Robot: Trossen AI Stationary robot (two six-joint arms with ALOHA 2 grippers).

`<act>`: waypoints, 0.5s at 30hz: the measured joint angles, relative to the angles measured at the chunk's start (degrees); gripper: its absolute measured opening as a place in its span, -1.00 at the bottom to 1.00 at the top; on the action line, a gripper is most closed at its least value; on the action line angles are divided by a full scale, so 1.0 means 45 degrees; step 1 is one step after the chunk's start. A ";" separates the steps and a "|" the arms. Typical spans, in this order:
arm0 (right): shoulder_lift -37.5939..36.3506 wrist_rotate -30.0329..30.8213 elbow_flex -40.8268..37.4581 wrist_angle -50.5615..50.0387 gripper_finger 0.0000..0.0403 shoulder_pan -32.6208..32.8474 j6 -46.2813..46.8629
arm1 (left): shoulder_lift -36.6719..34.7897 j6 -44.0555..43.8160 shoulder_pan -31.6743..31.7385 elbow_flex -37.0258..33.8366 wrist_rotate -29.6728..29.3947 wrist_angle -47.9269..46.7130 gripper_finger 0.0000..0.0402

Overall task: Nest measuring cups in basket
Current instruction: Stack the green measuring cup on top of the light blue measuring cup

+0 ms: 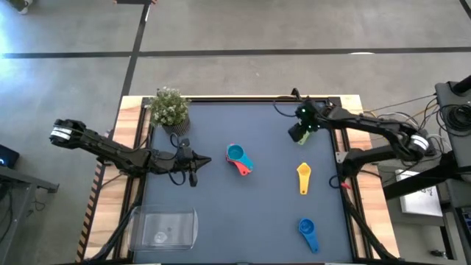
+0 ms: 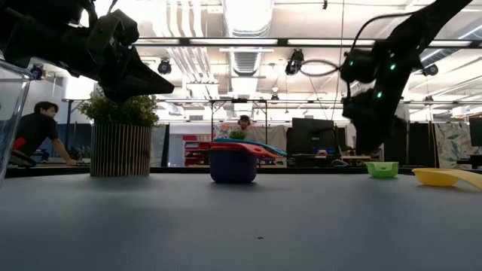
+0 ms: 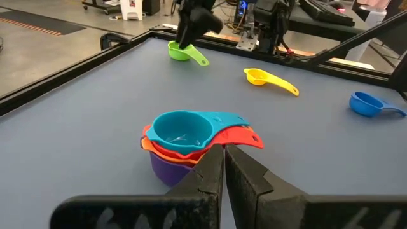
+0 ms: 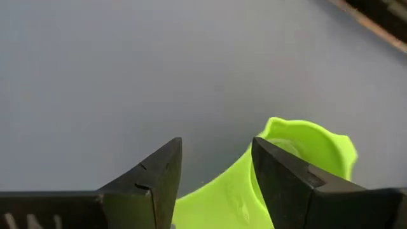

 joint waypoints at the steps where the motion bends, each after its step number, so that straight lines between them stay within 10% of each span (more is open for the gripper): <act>1: 0.0276 -0.0018 0.0000 0.0177 -0.08 -0.0042 -0.0083 | 0.0000 -0.0003 -0.0003 0.0000 0.0000 0.0000 -1.00; 15: 0.0530 0.0092 0.0161 0.1190 -0.09 -0.0091 -0.0111 | 0.0000 0.0007 0.0000 0.0000 0.0000 -0.0080 -1.00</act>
